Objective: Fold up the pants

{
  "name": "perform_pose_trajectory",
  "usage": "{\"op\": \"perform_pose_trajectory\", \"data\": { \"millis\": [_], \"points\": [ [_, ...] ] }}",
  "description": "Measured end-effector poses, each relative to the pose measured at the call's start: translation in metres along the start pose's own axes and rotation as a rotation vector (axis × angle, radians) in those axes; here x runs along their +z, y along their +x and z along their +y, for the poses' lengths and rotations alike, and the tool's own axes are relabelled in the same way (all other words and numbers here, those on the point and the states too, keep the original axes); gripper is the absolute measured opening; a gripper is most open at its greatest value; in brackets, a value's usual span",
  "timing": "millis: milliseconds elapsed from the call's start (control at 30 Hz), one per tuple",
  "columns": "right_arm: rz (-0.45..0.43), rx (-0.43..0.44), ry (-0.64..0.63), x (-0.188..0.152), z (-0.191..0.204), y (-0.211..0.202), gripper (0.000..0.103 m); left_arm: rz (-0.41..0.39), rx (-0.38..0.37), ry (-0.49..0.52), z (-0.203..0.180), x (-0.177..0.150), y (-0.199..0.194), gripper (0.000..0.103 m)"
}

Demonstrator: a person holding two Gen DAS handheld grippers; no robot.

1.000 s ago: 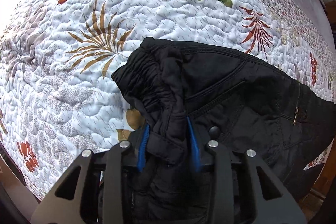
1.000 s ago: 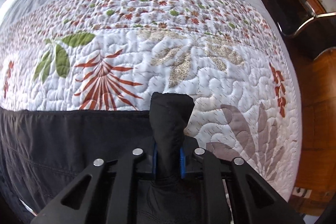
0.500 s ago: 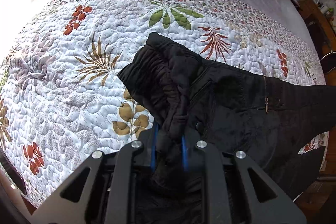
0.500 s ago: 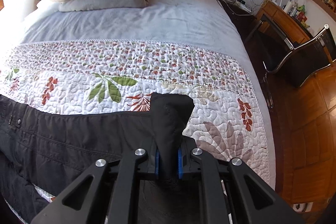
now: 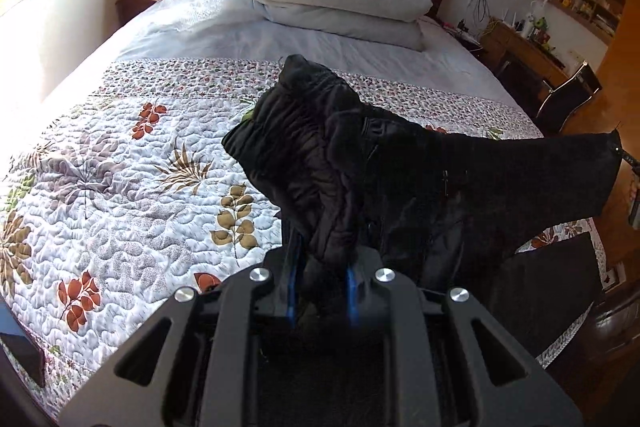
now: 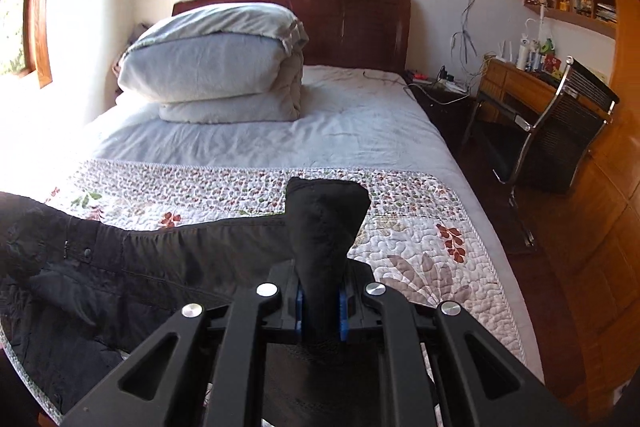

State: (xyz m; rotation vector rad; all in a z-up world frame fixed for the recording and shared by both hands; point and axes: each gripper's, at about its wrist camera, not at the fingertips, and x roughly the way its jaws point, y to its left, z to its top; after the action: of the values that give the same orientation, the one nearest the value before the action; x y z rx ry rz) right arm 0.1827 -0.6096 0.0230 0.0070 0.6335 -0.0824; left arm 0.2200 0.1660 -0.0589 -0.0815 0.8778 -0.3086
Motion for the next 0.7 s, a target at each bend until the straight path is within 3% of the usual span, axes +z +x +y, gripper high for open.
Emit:
{"op": "perform_pose_trajectory", "data": {
  "millis": [100, 300, 400, 500, 567, 633, 667, 700],
  "points": [
    [-0.052, -0.021, 0.055, -0.034, -0.019, -0.032, 0.012, -0.027, -0.018, -0.002, 0.0, -0.032, -0.019, 0.018],
    [-0.029, -0.041, 0.216, -0.113, -0.057, -0.066, 0.012, -0.009, -0.049, -0.068, 0.01, -0.092, -0.038, 0.021],
    [-0.002, -0.049, 0.291, -0.151, -0.068, -0.077, 0.012, 0.018, -0.048, -0.088, 0.018, -0.116, -0.043, 0.025],
    [0.033, -0.066, 0.339, -0.188, -0.073, -0.088, 0.014, 0.066, 0.006, -0.083, 0.02, -0.139, -0.046, 0.038],
    [0.033, -0.078, 0.368, -0.209, -0.076, -0.099, 0.027, 0.099, 0.051, -0.097, 0.026, -0.153, -0.05, 0.047],
    [0.049, -0.078, 0.386, -0.224, -0.074, -0.106, 0.053, 0.132, 0.065, -0.148, 0.037, -0.167, -0.055, 0.062],
    [0.056, -0.084, 0.375, -0.229, -0.071, -0.109, 0.057, 0.153, 0.082, -0.175, 0.041, -0.175, -0.057, 0.07],
    [0.067, -0.085, 0.362, -0.233, -0.068, -0.111, 0.061, 0.175, 0.092, -0.196, 0.044, -0.182, -0.058, 0.07]
  ]
}}
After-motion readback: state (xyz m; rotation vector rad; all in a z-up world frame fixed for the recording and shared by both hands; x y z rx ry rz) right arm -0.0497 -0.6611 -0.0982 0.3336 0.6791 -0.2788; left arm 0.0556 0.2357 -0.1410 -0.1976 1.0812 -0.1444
